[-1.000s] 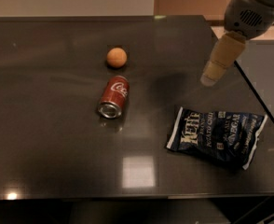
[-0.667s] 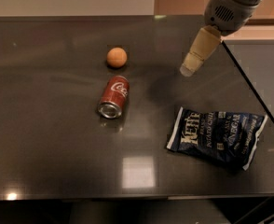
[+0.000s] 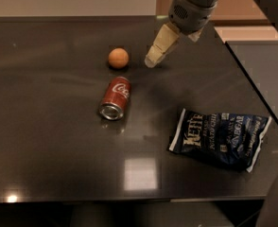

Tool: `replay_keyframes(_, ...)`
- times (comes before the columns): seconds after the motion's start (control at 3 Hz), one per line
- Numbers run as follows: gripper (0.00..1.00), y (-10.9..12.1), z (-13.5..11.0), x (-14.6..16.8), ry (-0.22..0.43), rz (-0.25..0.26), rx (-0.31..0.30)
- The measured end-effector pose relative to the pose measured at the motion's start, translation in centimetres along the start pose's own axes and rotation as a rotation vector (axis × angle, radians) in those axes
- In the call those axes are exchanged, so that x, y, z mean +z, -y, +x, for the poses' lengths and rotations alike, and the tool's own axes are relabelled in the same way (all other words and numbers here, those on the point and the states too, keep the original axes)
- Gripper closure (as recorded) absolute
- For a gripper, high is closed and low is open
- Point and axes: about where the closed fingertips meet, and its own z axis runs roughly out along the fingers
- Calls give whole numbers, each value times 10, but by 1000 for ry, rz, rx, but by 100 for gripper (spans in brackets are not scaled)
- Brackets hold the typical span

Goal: Place coke can upright

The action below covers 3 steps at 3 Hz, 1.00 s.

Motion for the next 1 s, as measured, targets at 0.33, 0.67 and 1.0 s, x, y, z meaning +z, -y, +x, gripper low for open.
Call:
replay_keyframes(0.33,0,-17,-21,13,-4,-4,79)
replay_keyframes(0.67,0,-56,-34,32,-65,-10,187)
replay_keyframes(1.0,0,-68,-38,34,-77,-9,208)
